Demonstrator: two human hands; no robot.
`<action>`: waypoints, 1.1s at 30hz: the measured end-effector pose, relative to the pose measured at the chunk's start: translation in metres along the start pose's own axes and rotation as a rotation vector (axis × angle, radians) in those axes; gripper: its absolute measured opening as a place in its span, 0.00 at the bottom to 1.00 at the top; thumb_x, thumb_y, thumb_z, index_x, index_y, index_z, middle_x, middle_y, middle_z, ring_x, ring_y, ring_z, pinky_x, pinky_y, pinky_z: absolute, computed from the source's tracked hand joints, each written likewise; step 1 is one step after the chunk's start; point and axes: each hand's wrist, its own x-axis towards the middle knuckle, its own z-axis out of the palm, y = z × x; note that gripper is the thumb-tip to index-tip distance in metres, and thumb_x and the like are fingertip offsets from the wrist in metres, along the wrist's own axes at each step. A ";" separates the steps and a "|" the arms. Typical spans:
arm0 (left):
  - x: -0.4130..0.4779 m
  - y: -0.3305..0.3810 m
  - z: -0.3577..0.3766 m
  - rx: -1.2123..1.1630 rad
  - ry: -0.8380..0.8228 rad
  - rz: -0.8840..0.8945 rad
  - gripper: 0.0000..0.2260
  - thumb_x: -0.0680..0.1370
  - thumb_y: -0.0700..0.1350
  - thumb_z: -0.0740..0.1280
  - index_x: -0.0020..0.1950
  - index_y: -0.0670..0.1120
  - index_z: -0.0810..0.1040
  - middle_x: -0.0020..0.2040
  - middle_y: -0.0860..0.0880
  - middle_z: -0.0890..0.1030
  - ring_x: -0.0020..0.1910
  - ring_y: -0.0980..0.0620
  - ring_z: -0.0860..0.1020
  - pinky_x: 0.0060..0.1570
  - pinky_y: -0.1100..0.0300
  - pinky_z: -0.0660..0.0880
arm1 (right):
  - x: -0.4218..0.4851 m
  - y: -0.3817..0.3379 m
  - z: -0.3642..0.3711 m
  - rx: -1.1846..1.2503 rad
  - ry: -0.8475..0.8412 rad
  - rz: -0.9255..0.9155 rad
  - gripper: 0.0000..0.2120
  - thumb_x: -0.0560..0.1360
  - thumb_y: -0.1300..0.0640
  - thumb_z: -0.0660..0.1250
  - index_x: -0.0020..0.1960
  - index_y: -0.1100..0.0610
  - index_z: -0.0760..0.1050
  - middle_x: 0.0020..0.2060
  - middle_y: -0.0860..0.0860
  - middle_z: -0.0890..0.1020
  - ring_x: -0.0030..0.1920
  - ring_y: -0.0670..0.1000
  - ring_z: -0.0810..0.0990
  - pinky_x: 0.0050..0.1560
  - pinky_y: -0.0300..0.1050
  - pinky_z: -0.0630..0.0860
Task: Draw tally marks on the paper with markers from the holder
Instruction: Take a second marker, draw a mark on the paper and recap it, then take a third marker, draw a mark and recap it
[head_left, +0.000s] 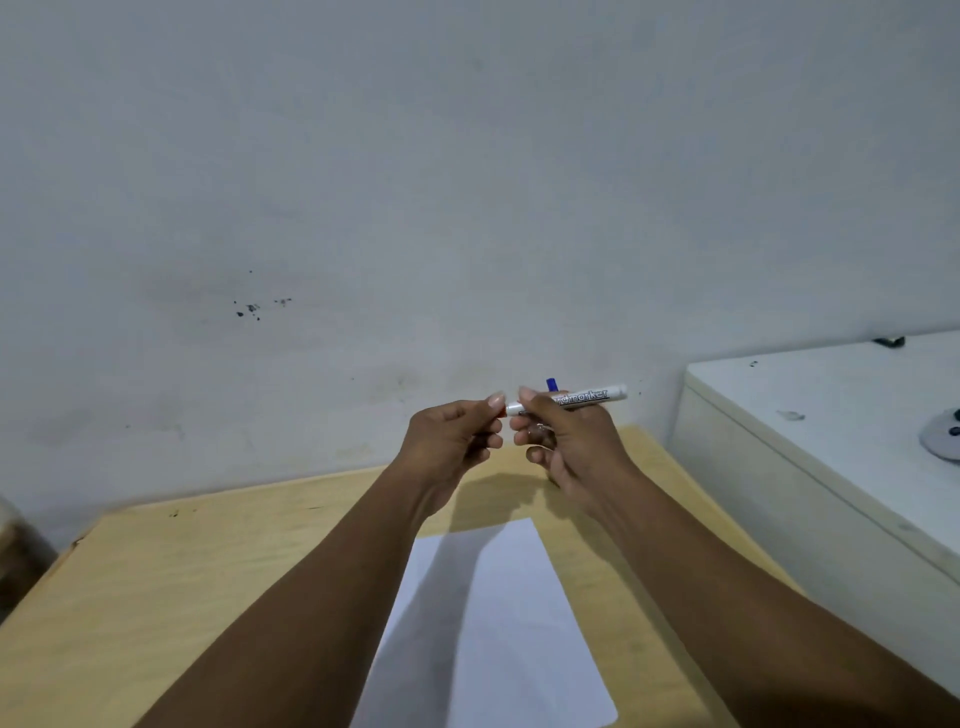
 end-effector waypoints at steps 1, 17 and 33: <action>0.002 0.000 0.003 0.021 0.016 0.006 0.08 0.76 0.46 0.76 0.43 0.41 0.84 0.34 0.48 0.81 0.31 0.52 0.78 0.38 0.60 0.74 | 0.002 0.001 -0.001 0.000 -0.005 -0.004 0.06 0.77 0.58 0.74 0.46 0.61 0.82 0.34 0.56 0.83 0.29 0.49 0.80 0.25 0.38 0.71; 0.054 0.037 0.030 0.612 0.131 0.396 0.09 0.74 0.51 0.78 0.41 0.45 0.88 0.33 0.46 0.86 0.32 0.53 0.81 0.36 0.56 0.77 | 0.031 -0.054 -0.091 -0.482 0.290 0.087 0.25 0.82 0.39 0.62 0.55 0.62 0.77 0.35 0.60 0.84 0.20 0.50 0.74 0.20 0.38 0.63; 0.090 0.017 0.085 1.196 0.125 0.336 0.19 0.82 0.53 0.53 0.57 0.48 0.82 0.45 0.50 0.87 0.52 0.43 0.83 0.55 0.47 0.79 | 0.042 -0.040 -0.112 -0.562 0.206 0.077 0.16 0.81 0.46 0.66 0.53 0.60 0.79 0.38 0.57 0.85 0.24 0.51 0.77 0.23 0.39 0.66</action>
